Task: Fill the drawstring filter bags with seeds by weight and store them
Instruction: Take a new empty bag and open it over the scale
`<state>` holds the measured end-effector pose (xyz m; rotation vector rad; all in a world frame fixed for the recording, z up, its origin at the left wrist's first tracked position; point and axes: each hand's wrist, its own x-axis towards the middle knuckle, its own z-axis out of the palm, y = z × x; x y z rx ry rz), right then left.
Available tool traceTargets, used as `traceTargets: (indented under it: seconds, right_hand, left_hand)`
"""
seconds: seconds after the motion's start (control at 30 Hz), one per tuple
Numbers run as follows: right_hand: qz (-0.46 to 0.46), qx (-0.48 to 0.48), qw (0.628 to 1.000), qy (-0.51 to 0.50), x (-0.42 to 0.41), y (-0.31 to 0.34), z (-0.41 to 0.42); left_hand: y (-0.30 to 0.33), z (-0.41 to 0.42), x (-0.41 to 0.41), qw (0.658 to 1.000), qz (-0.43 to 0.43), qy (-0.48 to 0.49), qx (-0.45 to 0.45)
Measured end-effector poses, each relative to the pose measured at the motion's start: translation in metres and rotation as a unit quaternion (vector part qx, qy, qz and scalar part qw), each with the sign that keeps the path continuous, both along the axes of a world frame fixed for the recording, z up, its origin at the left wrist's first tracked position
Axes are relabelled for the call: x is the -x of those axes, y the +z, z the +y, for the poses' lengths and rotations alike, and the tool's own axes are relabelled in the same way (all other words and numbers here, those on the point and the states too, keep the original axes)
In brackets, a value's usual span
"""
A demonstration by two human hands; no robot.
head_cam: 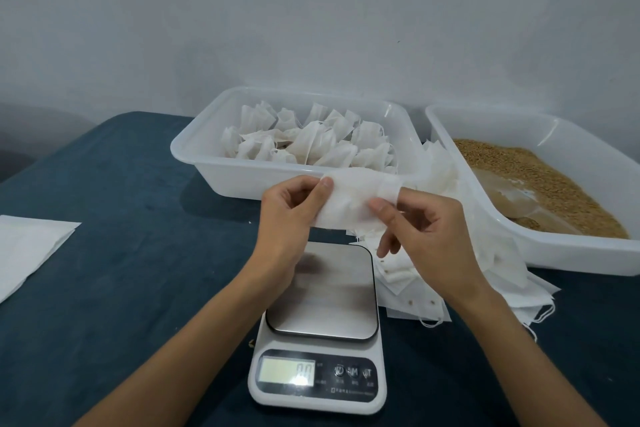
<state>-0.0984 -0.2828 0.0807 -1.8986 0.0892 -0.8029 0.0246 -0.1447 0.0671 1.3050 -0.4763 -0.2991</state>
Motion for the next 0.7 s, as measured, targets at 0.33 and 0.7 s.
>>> traceTargets:
  seconds: [0.33,0.7]
  right_hand:
    - [-0.057,0.141,0.988,-0.003,0.001,0.003,0.002]
    - [-0.019,0.04,0.998,-0.036,0.001,-0.006,-0.001]
  left_hand:
    - [0.004,0.001,0.006,0.999,0.032,-0.025,-0.005]
    - [0.001,-0.001,0.005,0.999,0.008,-0.042,0.001]
